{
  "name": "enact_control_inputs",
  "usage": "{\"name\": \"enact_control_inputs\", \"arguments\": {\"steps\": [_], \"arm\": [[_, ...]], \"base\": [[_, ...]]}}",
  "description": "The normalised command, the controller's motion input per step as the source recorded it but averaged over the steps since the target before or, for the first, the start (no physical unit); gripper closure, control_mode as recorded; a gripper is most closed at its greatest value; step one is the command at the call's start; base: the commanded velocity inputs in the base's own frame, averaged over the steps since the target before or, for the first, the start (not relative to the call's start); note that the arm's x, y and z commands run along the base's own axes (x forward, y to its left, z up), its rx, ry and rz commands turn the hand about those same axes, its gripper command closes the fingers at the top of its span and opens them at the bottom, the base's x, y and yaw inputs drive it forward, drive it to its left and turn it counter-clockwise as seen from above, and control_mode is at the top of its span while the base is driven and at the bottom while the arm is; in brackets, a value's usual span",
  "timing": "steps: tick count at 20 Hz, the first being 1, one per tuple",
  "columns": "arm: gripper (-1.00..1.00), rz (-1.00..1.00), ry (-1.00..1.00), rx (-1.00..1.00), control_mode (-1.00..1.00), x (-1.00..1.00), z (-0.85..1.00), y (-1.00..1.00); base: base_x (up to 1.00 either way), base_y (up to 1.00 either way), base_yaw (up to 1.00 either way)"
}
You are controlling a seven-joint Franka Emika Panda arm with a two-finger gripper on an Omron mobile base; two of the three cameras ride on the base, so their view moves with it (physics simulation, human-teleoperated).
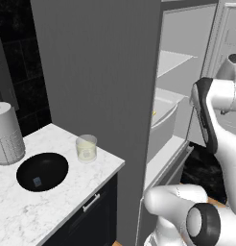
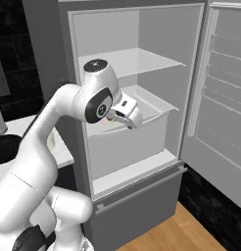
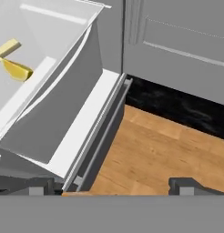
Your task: Grab a lemon wedge from the fridge and one ice cube from the ice bowl, and put them in the glass of lemonade.
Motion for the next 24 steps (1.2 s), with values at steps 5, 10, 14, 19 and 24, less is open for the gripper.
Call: {"name": "enact_control_inputs", "arguments": {"steps": [5, 10, 14, 19, 24], "arm": [[-1.00, 0.12, 0.05, 0.00, -1.00, -0.95, 0.75, 0.59], [-1.00, 0.06, 0.00, 0.00, -1.00, -0.79, 0.19, 0.41], [-1.00, 0.02, 0.00, 0.00, -1.00, -0.63, 0.00, 0.33], [-1.00, 0.02, 0.00, 0.00, -1.00, -0.20, 0.04, 0.29], [-1.00, -0.02, 0.00, 0.00, -1.00, 0.00, 0.00, -0.03]], "base": [[0.00, 0.00, 0.00], [0.00, 0.00, 0.00], [0.00, 0.00, 0.00], [0.00, 0.00, 0.00], [0.00, 0.00, 0.00]]}}
